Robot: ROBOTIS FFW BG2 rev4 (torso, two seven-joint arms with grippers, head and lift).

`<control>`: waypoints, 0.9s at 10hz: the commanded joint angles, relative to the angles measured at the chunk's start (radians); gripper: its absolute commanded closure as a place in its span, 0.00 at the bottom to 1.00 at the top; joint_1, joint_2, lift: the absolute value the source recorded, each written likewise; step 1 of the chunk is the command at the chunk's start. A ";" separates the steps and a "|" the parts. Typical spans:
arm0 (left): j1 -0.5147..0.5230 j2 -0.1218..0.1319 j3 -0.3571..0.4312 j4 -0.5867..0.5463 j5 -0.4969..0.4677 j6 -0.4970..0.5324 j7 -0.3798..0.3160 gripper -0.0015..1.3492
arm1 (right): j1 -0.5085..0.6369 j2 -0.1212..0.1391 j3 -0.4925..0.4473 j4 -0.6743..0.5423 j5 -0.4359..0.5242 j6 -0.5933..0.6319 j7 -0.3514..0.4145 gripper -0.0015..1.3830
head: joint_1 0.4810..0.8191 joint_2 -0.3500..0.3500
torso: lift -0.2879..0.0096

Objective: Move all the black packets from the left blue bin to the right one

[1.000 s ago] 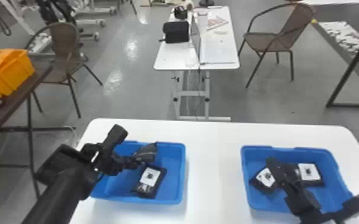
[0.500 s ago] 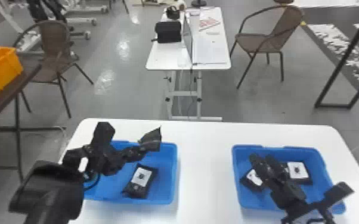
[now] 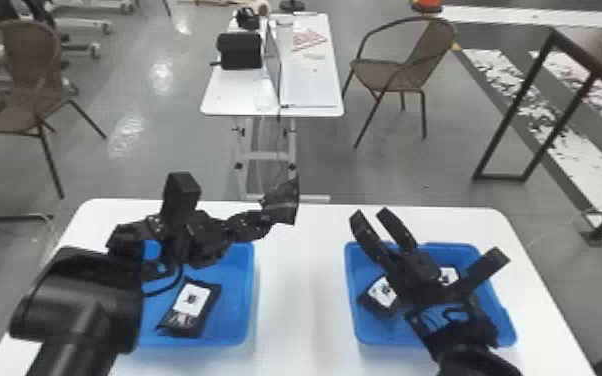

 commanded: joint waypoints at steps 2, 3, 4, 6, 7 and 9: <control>-0.076 -0.010 -0.064 0.074 0.010 -0.016 -0.009 0.90 | -0.037 0.001 0.036 -0.030 0.004 0.000 0.000 0.20 | 0.63 0.39 | 0.97; -0.090 -0.021 -0.067 0.097 0.013 -0.023 -0.010 0.90 | -0.046 0.001 0.058 -0.041 0.003 0.000 -0.003 0.20 | 0.63 0.38 | 0.97; -0.098 -0.033 -0.069 0.111 0.018 -0.026 -0.015 0.90 | -0.054 0.001 0.084 -0.042 0.003 0.000 -0.020 0.20 | 0.63 0.38 | 0.97; -0.127 -0.049 -0.099 0.144 0.004 -0.031 -0.038 0.90 | -0.077 0.001 0.110 -0.038 0.030 0.000 -0.040 0.20 | 0.63 0.38 | 0.97; -0.133 -0.049 -0.106 0.158 0.016 -0.033 -0.039 0.90 | -0.085 0.001 0.121 -0.039 0.049 0.000 -0.041 0.20 | 0.63 0.38 | 0.97; -0.136 -0.052 -0.110 0.166 0.021 -0.034 -0.041 0.90 | -0.085 0.001 0.142 -0.048 0.079 0.015 -0.064 0.22 | 0.63 0.38 | 0.97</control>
